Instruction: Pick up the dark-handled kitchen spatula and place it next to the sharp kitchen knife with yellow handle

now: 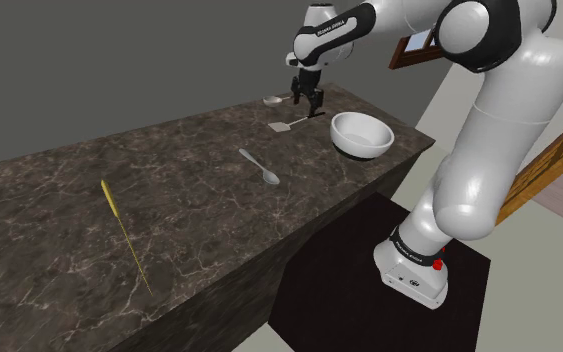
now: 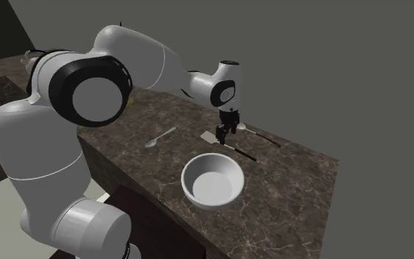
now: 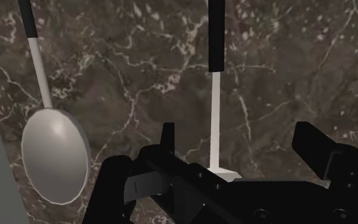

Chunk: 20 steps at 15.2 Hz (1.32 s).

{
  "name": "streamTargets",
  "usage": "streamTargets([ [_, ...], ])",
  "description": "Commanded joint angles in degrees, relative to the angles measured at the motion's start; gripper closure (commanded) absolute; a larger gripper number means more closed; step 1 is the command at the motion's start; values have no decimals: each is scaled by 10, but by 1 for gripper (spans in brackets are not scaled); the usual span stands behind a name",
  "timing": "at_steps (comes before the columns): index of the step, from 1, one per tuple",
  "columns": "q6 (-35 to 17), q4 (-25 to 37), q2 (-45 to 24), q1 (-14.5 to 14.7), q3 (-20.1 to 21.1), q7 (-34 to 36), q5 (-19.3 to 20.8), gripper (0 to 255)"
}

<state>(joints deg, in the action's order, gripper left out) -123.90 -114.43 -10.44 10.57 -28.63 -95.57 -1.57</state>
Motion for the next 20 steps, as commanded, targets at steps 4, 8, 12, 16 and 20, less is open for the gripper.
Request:
streamTargets([
  [4, -37, -8, -30, -7, 5, -23, -16, 0],
  [8, -54, -15, -42, -10, 7, -28, -23, 0],
  [12, -54, -15, -42, -10, 7, -28, -23, 0],
  [16, -54, -15, -42, -10, 7, -28, -23, 255],
  [20, -54, -15, -42, -10, 7, -28, -23, 255],
])
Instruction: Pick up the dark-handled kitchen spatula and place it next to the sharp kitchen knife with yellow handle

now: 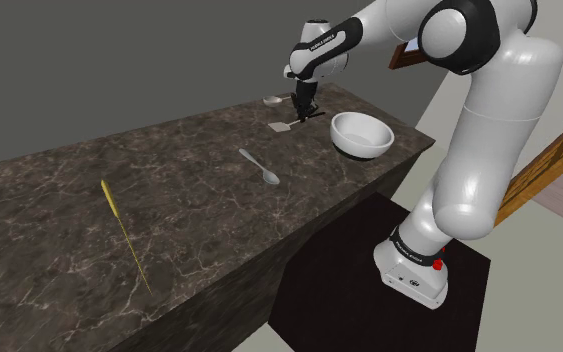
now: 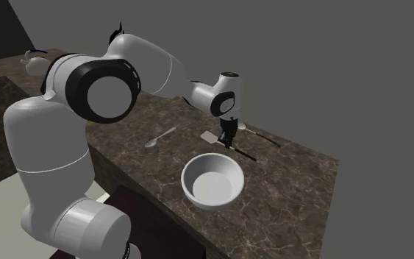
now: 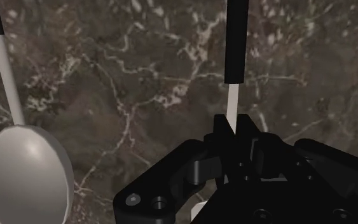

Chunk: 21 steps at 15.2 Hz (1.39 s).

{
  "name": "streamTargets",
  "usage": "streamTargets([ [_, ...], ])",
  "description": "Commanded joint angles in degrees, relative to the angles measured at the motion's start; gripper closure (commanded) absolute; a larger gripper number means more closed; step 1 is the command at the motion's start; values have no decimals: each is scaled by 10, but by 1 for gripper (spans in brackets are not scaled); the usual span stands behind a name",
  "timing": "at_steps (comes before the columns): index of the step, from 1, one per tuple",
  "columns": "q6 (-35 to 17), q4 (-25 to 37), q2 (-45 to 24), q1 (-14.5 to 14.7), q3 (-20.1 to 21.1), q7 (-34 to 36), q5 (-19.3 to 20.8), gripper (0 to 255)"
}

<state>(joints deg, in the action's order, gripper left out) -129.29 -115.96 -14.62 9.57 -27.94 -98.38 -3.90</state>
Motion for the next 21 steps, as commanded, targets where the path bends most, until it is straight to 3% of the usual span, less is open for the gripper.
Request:
streamTargets([
  [1, 0, 0, 0, 0, 0, 0, 0, 255],
  [4, 0, 0, 0, 0, 0, 0, 0, 255],
  [21, 118, 63, 63, 10, -10, 19, 36, 255],
])
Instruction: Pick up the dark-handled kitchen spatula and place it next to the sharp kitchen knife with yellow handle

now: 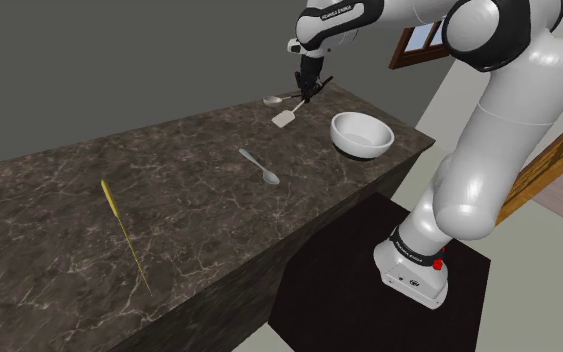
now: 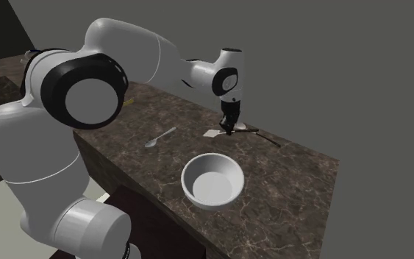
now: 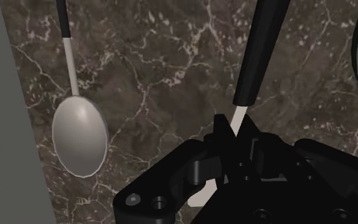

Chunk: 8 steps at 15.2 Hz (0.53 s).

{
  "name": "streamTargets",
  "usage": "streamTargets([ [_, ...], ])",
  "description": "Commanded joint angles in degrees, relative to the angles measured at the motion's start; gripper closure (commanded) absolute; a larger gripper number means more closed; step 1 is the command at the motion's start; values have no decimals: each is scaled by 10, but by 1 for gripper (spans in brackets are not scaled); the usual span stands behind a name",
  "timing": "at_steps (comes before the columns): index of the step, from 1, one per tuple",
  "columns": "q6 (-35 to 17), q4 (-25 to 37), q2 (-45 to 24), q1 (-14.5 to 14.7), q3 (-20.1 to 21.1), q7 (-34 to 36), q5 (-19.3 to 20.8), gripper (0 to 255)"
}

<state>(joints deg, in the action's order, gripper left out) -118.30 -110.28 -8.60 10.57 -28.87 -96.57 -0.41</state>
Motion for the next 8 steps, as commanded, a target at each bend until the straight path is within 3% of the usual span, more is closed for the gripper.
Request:
streamTargets([
  [1, 15, 11, 5, 1, 0, 1, 3, 255],
  [5, 43, 31, 14, 2, -1, 3, 7, 255],
  [8, 45, 25, 21, 26, 16, 45, 13, 255],
])
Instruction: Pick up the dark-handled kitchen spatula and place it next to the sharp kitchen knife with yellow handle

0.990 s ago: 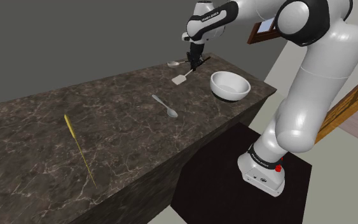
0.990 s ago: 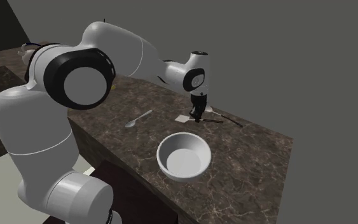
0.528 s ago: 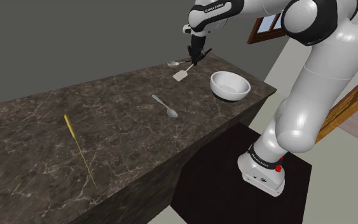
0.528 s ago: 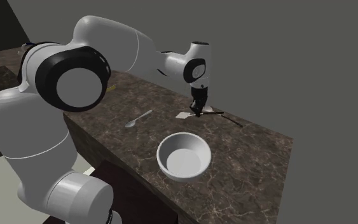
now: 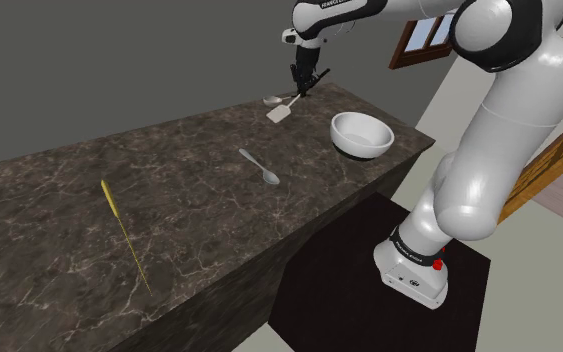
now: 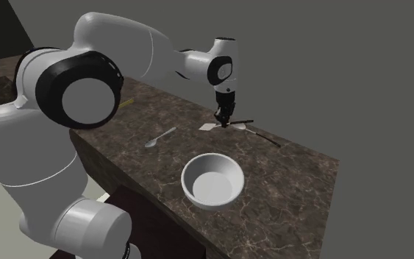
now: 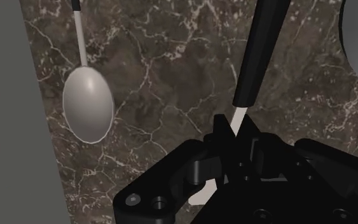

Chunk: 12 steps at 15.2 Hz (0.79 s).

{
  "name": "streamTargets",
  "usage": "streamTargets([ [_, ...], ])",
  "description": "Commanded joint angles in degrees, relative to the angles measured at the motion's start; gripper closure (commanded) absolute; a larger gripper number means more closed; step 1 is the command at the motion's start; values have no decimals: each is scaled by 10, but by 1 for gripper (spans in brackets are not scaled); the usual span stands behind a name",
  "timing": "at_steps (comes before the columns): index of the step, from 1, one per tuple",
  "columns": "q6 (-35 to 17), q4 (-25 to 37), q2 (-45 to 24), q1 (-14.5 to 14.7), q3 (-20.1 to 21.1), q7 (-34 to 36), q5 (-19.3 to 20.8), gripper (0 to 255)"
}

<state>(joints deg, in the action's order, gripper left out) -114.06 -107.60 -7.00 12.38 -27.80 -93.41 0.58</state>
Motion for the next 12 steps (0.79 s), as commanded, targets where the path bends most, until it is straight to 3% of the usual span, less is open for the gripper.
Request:
streamTargets([
  [1, 4, -3, 6, 15, 11, 27, 4, 255],
  [12, 24, 35, -20, 92, 72, 164, 0, 255],
])
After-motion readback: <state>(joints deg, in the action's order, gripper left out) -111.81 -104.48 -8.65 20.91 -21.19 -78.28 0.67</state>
